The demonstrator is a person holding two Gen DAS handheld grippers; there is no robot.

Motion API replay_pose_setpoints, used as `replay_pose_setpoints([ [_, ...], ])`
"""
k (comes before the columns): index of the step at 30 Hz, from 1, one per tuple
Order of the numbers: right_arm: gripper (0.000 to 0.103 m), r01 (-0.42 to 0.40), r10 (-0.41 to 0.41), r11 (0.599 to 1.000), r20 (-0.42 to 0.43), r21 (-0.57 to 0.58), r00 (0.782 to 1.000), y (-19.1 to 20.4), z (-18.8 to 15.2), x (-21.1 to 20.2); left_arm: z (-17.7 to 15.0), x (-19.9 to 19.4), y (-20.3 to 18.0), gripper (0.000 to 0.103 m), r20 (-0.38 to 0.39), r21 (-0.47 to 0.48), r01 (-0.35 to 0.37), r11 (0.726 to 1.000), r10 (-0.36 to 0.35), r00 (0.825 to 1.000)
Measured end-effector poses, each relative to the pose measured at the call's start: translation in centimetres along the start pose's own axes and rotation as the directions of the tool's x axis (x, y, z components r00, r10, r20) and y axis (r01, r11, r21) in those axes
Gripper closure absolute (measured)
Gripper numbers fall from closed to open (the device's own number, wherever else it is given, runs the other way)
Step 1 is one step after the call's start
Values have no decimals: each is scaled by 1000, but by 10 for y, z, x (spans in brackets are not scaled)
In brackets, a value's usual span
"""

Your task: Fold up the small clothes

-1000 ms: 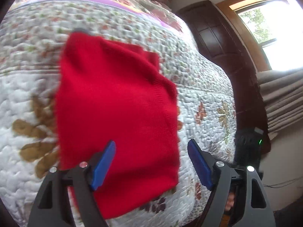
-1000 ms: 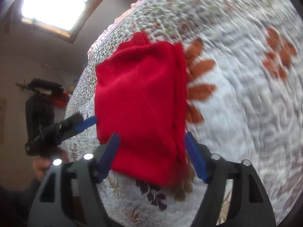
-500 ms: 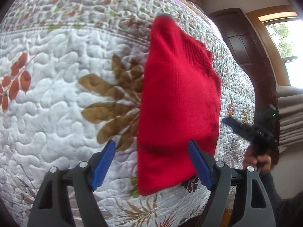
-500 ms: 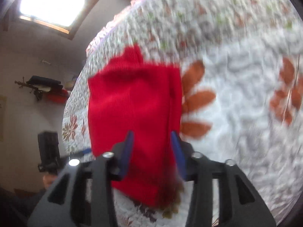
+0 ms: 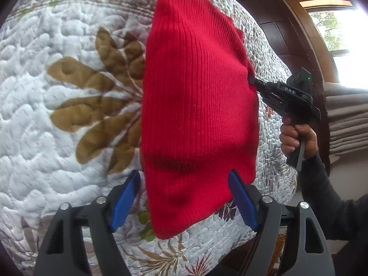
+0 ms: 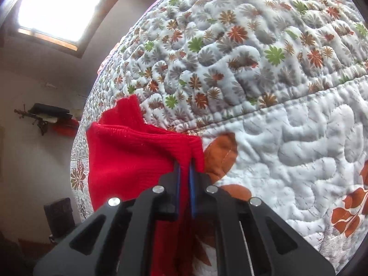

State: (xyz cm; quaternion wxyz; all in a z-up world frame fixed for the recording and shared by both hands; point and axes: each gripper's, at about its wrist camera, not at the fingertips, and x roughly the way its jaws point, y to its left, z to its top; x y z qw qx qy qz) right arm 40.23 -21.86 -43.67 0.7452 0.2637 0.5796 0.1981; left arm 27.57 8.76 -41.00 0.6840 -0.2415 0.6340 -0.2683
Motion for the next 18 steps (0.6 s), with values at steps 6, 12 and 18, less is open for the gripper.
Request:
replay_pose_setpoints([
  [6,26,-100,100,995,-25,-20,995,-1,1,-16,10,7,9,24,-22,-4,56,998,-56,998],
  [12,26,-172,173,985,-124,24,977,-35,2,-15,16,16,2,22,-55,30,54,998,-52,997],
  [18,27,-250,258,965,-149,74,955,-59,12,-18,18,20,-3,22,-76,36,44,998,-41,996],
])
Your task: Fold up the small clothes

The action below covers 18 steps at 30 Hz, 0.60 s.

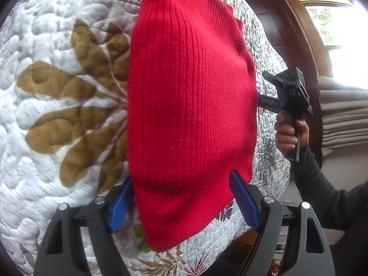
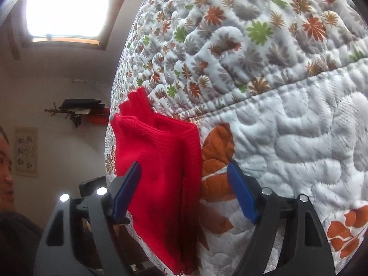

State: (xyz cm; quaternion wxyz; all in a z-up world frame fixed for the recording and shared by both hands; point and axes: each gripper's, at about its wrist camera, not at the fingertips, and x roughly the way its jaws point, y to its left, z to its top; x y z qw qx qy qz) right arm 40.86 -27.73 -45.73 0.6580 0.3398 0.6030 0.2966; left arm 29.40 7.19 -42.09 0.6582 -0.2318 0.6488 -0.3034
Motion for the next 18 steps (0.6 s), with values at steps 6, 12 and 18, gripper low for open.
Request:
replay_pose_setpoints([
  [6,35,19,-19,1000,-9,-8,1000,-10,13,-13,1,-1,8,22,-1,-3,22,1000,-22,1000],
  [12,14,2,-5,999,-56,-53,998,8,9,3,-1,5,11,14,-10,15,81,997,-81,997],
  [18,11,-49,43,995,-71,-84,997,13,13,15,-2,16,18,14,-23,6,269,963,-269,963],
])
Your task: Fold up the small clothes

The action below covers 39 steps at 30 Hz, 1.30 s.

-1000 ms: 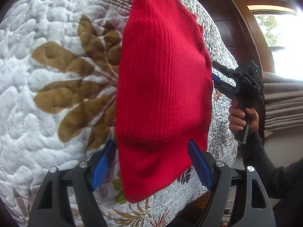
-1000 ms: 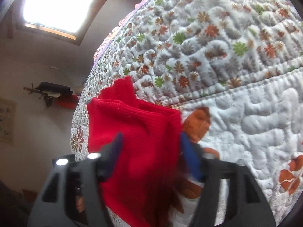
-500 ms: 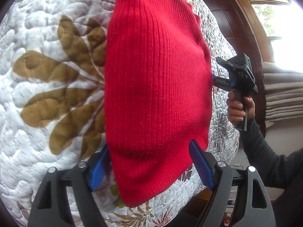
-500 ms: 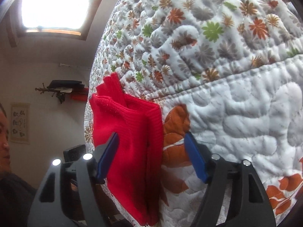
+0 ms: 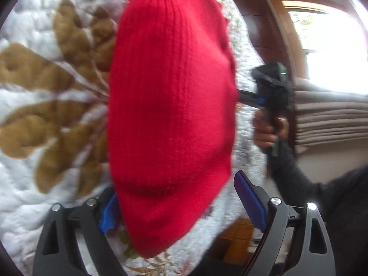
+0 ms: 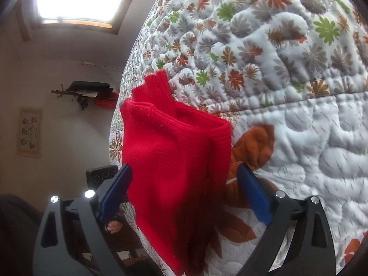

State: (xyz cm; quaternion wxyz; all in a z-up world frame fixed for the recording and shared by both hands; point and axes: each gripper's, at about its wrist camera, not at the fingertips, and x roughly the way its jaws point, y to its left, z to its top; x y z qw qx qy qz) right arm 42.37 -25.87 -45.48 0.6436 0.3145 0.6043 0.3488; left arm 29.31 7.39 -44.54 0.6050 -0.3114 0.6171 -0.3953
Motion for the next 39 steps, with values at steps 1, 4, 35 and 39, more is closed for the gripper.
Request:
replay_pose_setpoints([
  [1,11,0,0,1000,-5,-6,1000,-1,2,1,-1,3,0,14,-3,11,17,1000,-17,1000],
  [4,40,83,-83,996,-9,-45,996,-2,5,-9,-2,6,6,20,0,29,39,999,-39,999],
  [35,73,86,-79,977,40,-197,996,91,-5,28,-2,6,-24,88,71,14,-97,995,96,993],
  [39,73,75,-66,971,46,-227,997,128,-16,36,-15,-26,-41,89,92,38,-125,991,121,988],
])
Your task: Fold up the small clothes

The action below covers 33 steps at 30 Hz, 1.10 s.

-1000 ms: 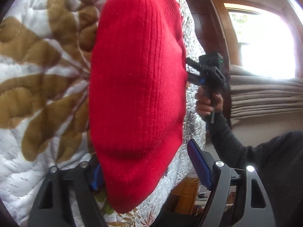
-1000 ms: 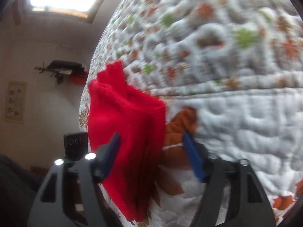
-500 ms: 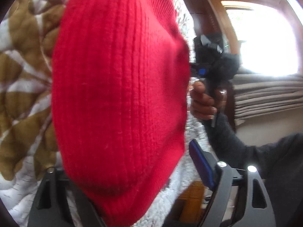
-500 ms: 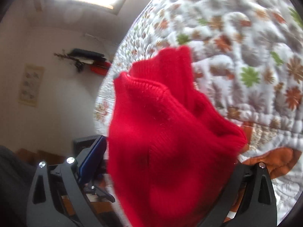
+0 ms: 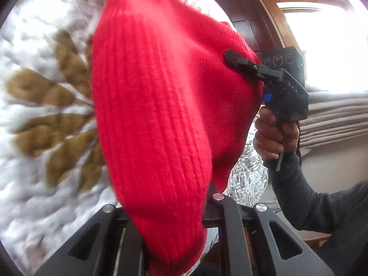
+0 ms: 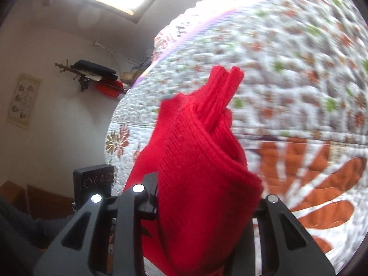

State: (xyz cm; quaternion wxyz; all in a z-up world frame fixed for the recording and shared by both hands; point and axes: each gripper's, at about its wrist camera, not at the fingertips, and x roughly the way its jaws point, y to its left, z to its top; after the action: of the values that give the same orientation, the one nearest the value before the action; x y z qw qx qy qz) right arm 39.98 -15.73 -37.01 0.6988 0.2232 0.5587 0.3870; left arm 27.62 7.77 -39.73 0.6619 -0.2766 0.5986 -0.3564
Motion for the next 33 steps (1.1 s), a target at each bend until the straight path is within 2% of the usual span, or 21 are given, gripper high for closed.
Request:
replay_pose_setpoints([
  [4,73,-50,49,998,-18,-43,999,47,-3,28,-28,-52,-2,89,39,4,-55,998,55,998],
  [8,73,-114,108,988,-60,-107,992,98,-10,75,-62,-108,9,89,99,-31,-128,991,130,987],
  [10,73,-140,129,982,-88,-128,988,116,-15,105,-83,-131,24,88,135,-66,-148,987,155,979],
  [12,71,-141,124,980,-119,-140,985,125,-20,140,-101,-142,55,88,160,-125,-158,979,177,971],
  [14,59,-102,79,985,-166,-136,983,122,-29,177,-113,-139,89,80,149,-204,-165,965,197,969],
  [15,46,-42,19,991,-171,-130,985,118,-30,190,-119,-130,118,68,121,-267,-206,941,245,962],
  [16,45,3,-19,995,-152,-103,988,111,-32,197,-124,-126,129,67,120,-287,-183,940,224,967],
  [18,42,7,-12,999,-110,-48,994,105,-34,181,-132,-131,127,64,152,-278,-140,950,188,970],
  [19,32,32,-35,999,-83,-43,996,104,-33,171,-133,-134,123,54,157,-267,-148,952,194,968],
  [21,30,83,-84,996,-25,-42,996,104,-39,139,-140,-148,106,40,179,-235,-205,950,250,952],
  [23,32,117,-117,993,1,-24,993,104,-44,119,-147,-162,96,38,190,-215,-279,936,320,928],
  [25,38,135,-134,990,19,-29,991,111,-48,110,-150,-180,89,38,216,-210,-331,920,374,902],
  [26,39,128,-128,991,15,-36,992,111,-45,111,-151,-189,86,38,239,-207,-330,921,374,896],
  [29,49,146,-148,989,-64,-33,987,116,-38,147,-160,-201,65,40,289,-132,-298,945,324,901],
  [30,66,145,-147,989,-94,-27,985,114,-36,159,-158,-199,55,40,295,-93,-290,952,305,905],
  [31,95,142,-144,990,-102,-24,984,113,-34,163,-157,-195,44,42,297,-48,-278,959,280,913],
  [33,97,132,-133,991,-76,-19,988,114,-31,162,-150,-177,28,42,272,15,-232,973,219,937],
])
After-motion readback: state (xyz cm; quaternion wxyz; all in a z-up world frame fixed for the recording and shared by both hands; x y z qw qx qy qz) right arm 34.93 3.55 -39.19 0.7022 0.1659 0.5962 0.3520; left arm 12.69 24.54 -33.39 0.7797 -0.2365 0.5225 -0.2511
